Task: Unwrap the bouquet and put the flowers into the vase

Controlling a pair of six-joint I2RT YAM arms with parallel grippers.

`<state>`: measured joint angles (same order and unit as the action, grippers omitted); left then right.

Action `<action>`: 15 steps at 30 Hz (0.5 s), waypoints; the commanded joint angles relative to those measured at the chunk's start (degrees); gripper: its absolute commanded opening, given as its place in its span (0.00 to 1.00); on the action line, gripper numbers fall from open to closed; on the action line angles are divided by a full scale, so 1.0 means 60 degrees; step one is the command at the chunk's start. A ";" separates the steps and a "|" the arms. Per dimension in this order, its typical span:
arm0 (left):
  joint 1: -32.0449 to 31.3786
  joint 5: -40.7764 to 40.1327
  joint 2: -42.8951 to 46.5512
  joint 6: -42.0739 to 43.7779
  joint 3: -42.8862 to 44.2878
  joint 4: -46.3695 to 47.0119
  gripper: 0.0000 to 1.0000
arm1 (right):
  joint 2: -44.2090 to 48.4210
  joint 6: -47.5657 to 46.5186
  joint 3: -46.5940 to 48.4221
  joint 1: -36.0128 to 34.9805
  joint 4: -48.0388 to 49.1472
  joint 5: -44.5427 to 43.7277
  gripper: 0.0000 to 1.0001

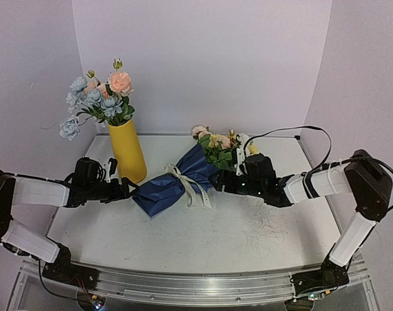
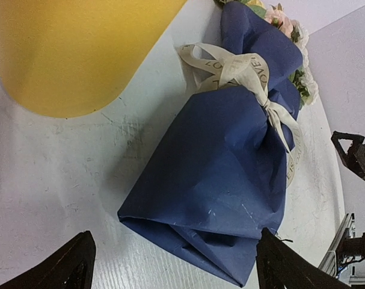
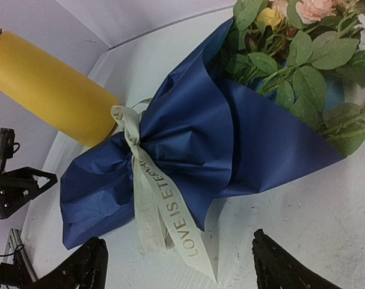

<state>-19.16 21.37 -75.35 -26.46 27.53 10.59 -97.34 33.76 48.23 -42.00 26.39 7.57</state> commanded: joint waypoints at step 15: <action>-0.2877 0.0773 -0.2616 0.0673 0.1773 0.0931 0.88 | 0.0431 0.0309 -0.0517 -0.0569 0.0348 -0.1025 0.85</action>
<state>-31.03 22.55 -89.17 -23.88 35.94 13.17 -98.50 34.83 47.13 -45.10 27.03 4.91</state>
